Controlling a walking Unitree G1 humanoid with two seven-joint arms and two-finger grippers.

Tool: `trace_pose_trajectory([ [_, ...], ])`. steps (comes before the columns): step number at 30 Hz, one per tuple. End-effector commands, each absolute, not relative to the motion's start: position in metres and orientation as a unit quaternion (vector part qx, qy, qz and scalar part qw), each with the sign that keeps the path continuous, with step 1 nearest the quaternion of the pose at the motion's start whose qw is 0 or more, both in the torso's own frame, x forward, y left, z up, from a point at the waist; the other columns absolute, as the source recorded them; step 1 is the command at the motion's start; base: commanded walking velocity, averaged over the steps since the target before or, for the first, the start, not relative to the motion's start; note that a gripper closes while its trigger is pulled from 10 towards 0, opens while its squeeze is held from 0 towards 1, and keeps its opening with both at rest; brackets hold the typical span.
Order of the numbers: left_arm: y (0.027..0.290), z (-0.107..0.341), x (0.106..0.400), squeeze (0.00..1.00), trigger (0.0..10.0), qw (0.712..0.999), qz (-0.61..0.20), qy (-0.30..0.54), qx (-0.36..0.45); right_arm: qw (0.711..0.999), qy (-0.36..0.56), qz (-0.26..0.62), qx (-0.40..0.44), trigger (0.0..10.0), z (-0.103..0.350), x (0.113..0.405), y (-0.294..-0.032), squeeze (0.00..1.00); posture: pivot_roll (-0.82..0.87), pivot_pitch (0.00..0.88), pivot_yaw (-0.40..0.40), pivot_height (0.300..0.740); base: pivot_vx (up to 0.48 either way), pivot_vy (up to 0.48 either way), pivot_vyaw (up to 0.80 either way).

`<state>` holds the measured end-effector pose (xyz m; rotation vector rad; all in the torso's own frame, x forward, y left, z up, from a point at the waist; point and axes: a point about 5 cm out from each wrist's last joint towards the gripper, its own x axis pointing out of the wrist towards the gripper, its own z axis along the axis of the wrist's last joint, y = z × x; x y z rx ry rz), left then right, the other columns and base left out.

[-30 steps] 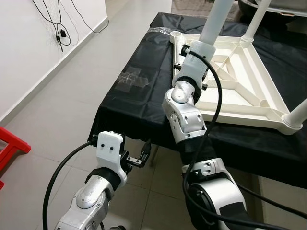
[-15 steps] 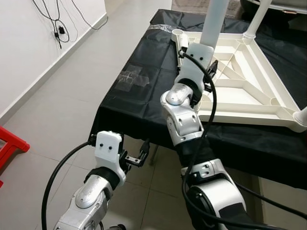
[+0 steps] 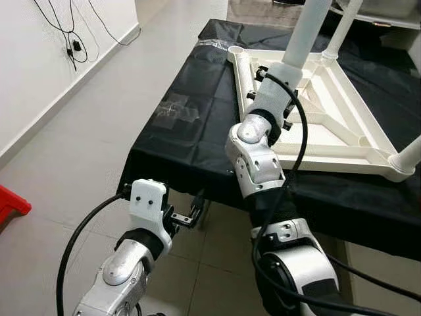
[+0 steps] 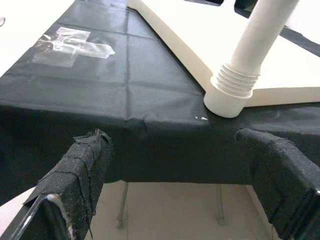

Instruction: Building children table

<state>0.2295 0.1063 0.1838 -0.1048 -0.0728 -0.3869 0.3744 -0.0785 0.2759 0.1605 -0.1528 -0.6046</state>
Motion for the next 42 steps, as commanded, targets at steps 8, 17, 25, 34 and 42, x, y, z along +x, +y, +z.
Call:
trace_pose_trajectory([
  [8,0.108,0.181,0.231,0.0,10.0,0.98,-0.19,-0.029,-0.048,0.926,0.138,-0.34,0.087,10.0,0.184,0.367,-0.086,0.0,0.11,0.24,-0.055,0.74,0.0,0.0,0.0],
  [17,0.108,0.181,0.232,0.0,10.0,0.98,-0.19,-0.03,-0.047,0.939,0.042,-0.329,0.094,10.0,0.23,0.375,-0.085,0.0,0.11,0.238,-0.055,0.74,0.0,0.0,0.0],
  [25,0.107,0.182,0.233,0.0,10.0,0.98,-0.192,-0.032,-0.048,0.938,-0.075,-0.313,0.13,10.0,0.298,0.377,-0.089,0.0,0.11,0.242,-0.052,0.74,0.0,0.0,0.0],
  [34,0.108,0.181,0.232,0.0,10.0,0.98,-0.191,-0.031,-0.048,0.944,0.021,-0.309,0.112,10.0,0.25,0.376,-0.083,0.0,0.11,0.24,-0.05,0.74,0.0,0.0,0.0],
  [42,0.105,0.18,0.23,0.0,10.0,0.979,-0.195,-0.03,-0.05,0.94,0.105,-0.304,0.111,10.0,0.214,0.374,-0.079,0.0,0.11,0.228,-0.047,0.74,0.0,0.0,0.0],
])
